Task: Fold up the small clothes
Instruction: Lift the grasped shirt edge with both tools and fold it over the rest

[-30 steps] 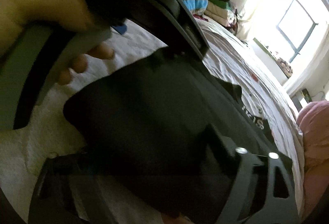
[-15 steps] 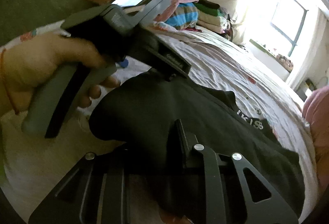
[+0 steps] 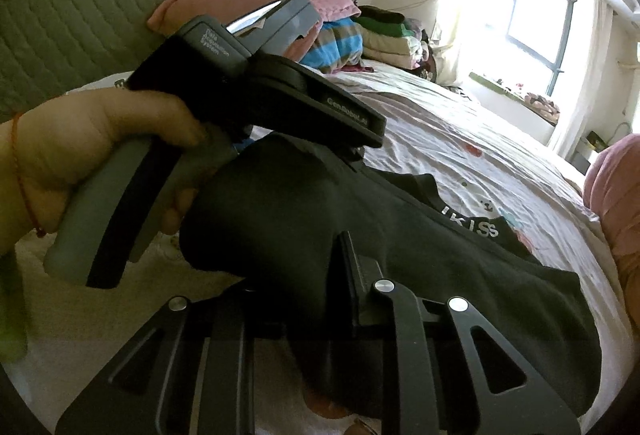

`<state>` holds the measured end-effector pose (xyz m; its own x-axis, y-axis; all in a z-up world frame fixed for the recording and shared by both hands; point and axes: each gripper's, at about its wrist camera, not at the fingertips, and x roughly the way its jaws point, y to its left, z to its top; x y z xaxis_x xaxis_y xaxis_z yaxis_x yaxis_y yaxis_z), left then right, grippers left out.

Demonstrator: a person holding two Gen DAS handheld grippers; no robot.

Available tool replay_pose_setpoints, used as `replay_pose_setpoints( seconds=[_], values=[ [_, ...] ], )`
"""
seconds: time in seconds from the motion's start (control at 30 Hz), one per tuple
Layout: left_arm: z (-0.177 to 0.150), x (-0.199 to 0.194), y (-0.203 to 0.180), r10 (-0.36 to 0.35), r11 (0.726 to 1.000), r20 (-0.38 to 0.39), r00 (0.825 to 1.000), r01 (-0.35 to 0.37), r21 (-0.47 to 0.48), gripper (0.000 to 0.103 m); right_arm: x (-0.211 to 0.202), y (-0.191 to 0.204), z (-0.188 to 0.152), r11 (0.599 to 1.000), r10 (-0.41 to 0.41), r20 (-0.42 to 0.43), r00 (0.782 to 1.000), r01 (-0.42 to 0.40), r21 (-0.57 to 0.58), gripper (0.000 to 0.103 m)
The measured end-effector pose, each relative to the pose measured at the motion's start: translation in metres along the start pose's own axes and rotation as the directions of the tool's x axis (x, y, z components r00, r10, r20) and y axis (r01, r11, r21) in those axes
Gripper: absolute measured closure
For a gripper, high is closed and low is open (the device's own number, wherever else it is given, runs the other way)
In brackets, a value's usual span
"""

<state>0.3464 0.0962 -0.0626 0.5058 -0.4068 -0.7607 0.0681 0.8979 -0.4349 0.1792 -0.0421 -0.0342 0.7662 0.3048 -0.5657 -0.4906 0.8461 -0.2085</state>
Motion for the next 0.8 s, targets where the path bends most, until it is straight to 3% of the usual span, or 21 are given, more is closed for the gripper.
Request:
replay_pose_setpoints(
  seconds=[0.1,0.27,0.53,0.8],
  values=[
    [-0.002,0.003,0.0,-0.061,0.997,-0.015,0.998,0.061,-0.037,0.065,-0.001,-0.003,-0.001,1.0,0.0,0.003,1.0,0.0,0.009,0.086],
    [-0.002,-0.006,-0.015,-0.078,0.997,0.005,0.997,0.078,-0.007,0.086,-0.007,-0.008,-0.002,1.0,-0.012,0.014,1.0,0.011,0.021,0.088],
    [-0.004,-0.033,-0.048,-0.092,0.996,0.074,0.993,0.09,0.02,0.089,-0.033,-0.023,-0.005,0.996,-0.046,0.061,0.997,0.042,0.079,0.091],
    [-0.012,-0.05,-0.082,-0.063,0.997,0.119,0.991,0.058,0.052,0.089,-0.061,-0.045,-0.014,0.988,-0.068,0.091,0.994,0.054,0.145,0.093]
  ],
)
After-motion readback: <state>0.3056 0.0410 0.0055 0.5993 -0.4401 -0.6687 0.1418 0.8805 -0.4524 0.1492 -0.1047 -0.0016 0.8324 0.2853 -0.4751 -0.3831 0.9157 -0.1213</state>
